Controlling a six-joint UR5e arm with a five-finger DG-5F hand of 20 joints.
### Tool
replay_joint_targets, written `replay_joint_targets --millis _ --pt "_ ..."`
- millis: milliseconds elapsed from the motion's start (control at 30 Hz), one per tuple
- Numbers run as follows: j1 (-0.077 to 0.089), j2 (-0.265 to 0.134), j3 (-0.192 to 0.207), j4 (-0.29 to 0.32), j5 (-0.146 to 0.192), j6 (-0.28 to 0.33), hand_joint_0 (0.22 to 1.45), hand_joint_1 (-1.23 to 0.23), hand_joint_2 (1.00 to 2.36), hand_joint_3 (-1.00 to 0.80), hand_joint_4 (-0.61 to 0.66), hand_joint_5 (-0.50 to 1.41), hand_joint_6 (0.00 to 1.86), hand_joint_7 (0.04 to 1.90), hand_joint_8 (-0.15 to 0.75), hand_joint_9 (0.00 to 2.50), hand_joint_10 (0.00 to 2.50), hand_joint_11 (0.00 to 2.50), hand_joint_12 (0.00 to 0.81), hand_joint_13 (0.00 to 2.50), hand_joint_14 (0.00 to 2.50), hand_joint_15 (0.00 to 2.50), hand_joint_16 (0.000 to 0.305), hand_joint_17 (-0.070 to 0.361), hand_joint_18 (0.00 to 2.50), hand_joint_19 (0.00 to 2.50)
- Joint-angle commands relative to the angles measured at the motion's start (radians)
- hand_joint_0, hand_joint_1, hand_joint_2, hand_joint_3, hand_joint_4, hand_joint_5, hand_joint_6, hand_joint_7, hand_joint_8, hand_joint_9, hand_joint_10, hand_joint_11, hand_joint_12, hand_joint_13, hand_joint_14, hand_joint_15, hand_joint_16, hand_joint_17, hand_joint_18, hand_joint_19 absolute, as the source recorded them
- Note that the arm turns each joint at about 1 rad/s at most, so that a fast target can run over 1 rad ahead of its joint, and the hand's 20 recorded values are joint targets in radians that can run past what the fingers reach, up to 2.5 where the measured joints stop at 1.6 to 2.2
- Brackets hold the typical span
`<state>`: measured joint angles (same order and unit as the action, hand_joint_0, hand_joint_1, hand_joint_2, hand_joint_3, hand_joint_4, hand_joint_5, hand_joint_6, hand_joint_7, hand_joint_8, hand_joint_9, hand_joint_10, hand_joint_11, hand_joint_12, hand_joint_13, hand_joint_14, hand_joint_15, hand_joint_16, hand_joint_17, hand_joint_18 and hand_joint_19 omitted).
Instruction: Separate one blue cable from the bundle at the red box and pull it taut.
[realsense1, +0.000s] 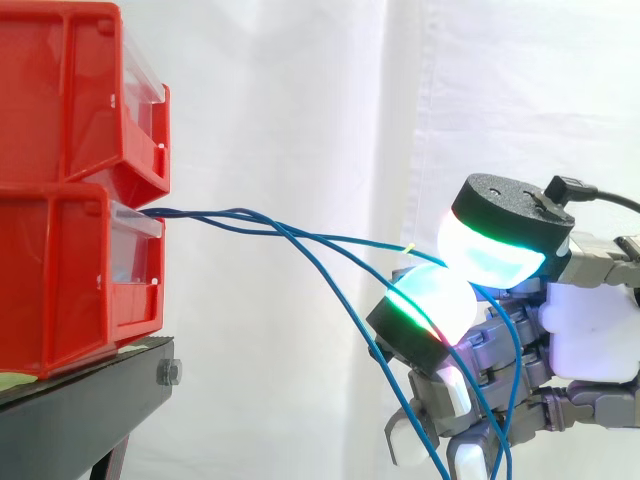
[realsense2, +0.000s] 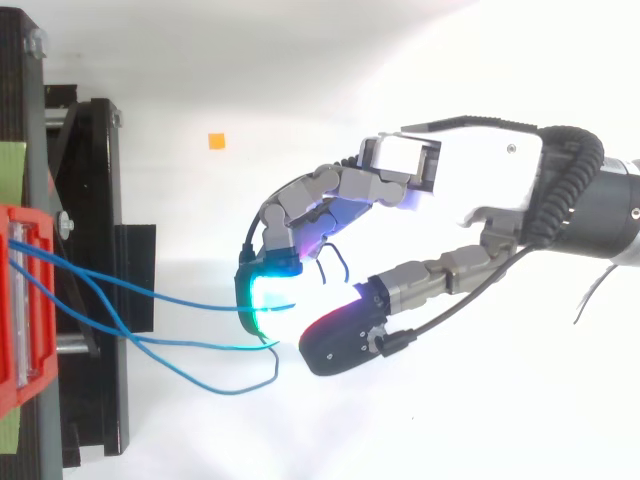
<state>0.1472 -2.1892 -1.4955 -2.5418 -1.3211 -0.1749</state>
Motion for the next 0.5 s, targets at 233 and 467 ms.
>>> replay_joint_targets --millis 233,467 --pt "0.002 -0.001 0.001 0.000 0.000 0.000 0.60 -0.72 1.02 -0.12 -0.06 -0.12 0.85 1.15 0.321 0.78 0.02 1.07 0.345 0.64 0.02 0.56 0.039 0.088 0.65 0.67" --pt "0.000 0.000 0.000 0.000 0.000 0.000 0.60 -0.72 1.02 -0.12 -0.07 -0.12 0.85 1.15 0.321 0.78 0.02 1.07 0.345 0.64 0.02 0.56 0.039 0.088 0.65 0.66"
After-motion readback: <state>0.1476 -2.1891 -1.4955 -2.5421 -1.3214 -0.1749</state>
